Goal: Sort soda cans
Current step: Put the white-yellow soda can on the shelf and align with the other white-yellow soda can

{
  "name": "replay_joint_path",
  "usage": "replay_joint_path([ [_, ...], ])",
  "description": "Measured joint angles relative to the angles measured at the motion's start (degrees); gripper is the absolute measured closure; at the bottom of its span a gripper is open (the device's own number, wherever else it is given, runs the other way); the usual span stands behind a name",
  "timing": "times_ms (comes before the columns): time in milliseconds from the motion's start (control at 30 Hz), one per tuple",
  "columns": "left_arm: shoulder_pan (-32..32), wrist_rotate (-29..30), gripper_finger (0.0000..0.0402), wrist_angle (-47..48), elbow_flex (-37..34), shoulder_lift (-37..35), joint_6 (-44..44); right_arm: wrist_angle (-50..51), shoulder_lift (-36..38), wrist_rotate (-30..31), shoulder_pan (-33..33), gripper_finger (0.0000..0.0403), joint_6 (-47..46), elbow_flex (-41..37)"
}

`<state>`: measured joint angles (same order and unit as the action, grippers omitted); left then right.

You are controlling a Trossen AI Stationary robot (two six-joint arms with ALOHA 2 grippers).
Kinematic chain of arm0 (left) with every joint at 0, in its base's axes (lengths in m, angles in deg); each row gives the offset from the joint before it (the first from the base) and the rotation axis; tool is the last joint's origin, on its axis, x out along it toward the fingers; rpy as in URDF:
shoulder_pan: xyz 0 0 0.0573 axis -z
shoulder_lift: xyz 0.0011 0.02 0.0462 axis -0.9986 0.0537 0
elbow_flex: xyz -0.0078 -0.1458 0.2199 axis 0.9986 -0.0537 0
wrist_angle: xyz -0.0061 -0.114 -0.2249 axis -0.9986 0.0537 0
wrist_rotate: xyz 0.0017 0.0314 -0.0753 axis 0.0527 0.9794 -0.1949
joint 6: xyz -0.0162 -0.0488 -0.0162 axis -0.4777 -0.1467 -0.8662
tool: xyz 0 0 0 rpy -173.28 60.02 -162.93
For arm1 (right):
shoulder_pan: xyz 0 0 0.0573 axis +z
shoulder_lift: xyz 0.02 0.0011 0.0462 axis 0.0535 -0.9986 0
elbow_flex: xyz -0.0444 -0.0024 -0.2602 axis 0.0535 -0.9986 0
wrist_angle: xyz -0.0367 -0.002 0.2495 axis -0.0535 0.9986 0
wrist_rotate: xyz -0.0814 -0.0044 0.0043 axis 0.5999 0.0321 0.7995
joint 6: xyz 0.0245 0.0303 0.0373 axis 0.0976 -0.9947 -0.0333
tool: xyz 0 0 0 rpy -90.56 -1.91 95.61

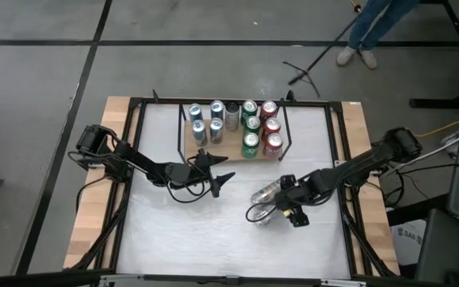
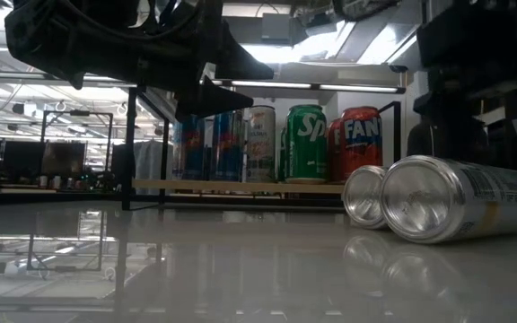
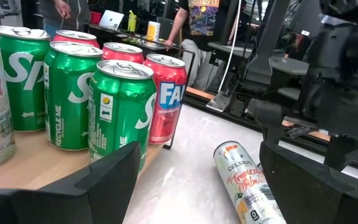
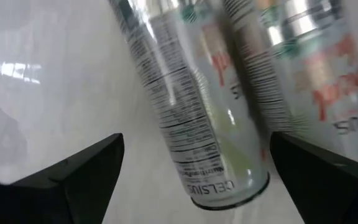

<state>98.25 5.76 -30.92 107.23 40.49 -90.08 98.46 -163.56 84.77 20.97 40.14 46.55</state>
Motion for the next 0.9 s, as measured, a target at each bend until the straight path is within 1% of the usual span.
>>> replay_joint_path([
  [567, 0.0, 0.0, 0.0078, 0.4, 0.0, 0.0, 0.0, 0.0, -8.7, 1.0, 0.0, 0.0014, 0.9, 0.0],
  [700, 0.0, 0.0, 0.0078, 0.4, 0.0, 0.0, 0.0, 0.0, -9.3, 1.0, 0.0, 0.004, 0.8, 0.0],
  [900, 0.0, 0.0, 0.0078, 0.4, 0.0, 0.0, 0.0, -0.1, -9.3, 1.6, 0.0, 0.0104, 0.8, 0.0],
])
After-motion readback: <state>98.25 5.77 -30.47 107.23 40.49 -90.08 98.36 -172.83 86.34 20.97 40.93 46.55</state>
